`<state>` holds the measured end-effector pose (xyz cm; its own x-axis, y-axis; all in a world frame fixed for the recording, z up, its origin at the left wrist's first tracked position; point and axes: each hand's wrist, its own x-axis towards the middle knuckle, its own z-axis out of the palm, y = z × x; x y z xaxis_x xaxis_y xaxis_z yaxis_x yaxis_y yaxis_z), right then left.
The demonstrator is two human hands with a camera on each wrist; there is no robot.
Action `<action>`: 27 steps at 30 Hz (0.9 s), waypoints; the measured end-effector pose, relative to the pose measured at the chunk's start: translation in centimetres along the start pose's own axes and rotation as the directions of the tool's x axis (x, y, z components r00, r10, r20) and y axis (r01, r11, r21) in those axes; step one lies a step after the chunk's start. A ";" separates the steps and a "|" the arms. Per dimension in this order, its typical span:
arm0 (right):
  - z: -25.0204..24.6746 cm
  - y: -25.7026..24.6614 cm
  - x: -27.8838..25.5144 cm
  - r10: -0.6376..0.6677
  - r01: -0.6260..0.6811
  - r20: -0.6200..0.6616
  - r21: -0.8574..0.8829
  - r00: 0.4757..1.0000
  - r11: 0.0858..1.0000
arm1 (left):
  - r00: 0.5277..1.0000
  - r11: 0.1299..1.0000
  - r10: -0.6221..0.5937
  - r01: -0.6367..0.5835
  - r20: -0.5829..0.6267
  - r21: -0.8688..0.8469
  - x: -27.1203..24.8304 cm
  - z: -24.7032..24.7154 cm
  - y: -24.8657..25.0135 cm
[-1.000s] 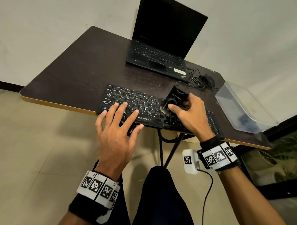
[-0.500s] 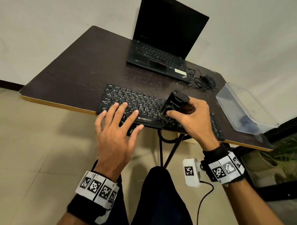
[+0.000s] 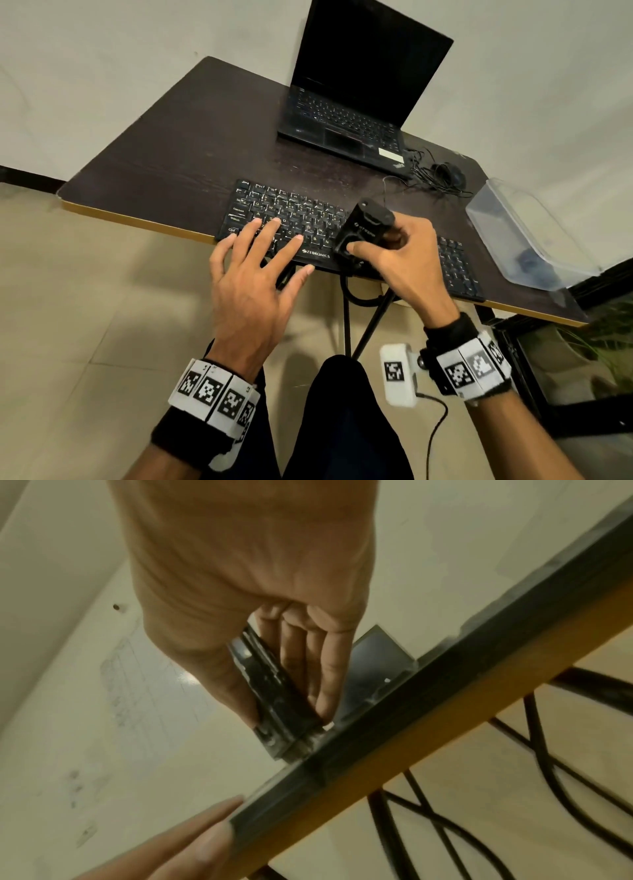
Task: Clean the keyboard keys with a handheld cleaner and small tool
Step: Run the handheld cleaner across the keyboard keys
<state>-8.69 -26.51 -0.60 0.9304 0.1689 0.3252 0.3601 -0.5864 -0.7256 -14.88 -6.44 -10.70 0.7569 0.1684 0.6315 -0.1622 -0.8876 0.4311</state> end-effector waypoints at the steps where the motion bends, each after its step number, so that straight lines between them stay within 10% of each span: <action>1: 0.2 0.0 -0.4 0.000 0.000 0.009 -0.001 1.000 1.000 | 1.000 1.000 0.005 -0.005 0.000 0.000 0.1 0.0 0.0; 27: -0.6 1.0 -1.1 0.063 -0.062 -0.068 0.018 0.996 0.998 | 0.999 1.000 -0.018 0.019 0.031 -0.022 0.0 0.0 0.0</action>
<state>-9.39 -27.76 -1.28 0.9444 0.0770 0.3195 0.3029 -0.5815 -0.7551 -14.88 -6.41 -10.71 0.7787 0.1713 0.6036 -0.1618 -0.8746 0.4570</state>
